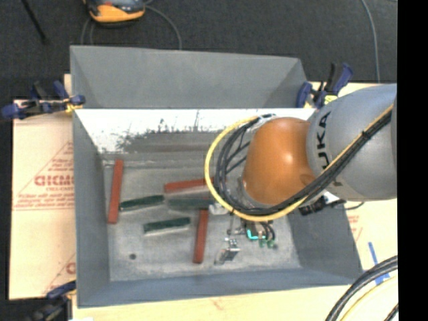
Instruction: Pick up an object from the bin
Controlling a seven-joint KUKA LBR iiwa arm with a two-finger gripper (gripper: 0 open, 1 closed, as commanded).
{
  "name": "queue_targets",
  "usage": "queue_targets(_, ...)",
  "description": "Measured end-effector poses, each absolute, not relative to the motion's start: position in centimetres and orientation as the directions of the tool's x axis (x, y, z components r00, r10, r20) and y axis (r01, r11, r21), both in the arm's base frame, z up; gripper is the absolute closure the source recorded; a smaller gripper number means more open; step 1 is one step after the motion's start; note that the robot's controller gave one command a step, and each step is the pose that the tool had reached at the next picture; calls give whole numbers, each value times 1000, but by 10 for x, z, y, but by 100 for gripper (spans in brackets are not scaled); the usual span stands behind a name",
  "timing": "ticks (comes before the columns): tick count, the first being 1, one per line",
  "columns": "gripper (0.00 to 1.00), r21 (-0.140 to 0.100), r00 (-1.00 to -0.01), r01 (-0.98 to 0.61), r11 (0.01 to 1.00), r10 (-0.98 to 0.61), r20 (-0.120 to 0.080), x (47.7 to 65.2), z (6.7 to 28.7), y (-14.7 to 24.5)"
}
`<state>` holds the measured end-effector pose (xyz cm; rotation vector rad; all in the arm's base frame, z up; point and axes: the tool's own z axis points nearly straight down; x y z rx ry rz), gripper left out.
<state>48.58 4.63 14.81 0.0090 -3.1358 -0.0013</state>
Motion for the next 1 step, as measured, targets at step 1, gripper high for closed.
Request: queue_targets(1, 0, 1, -1000, -4, 1000, -4, -2, 488, 152, 46)
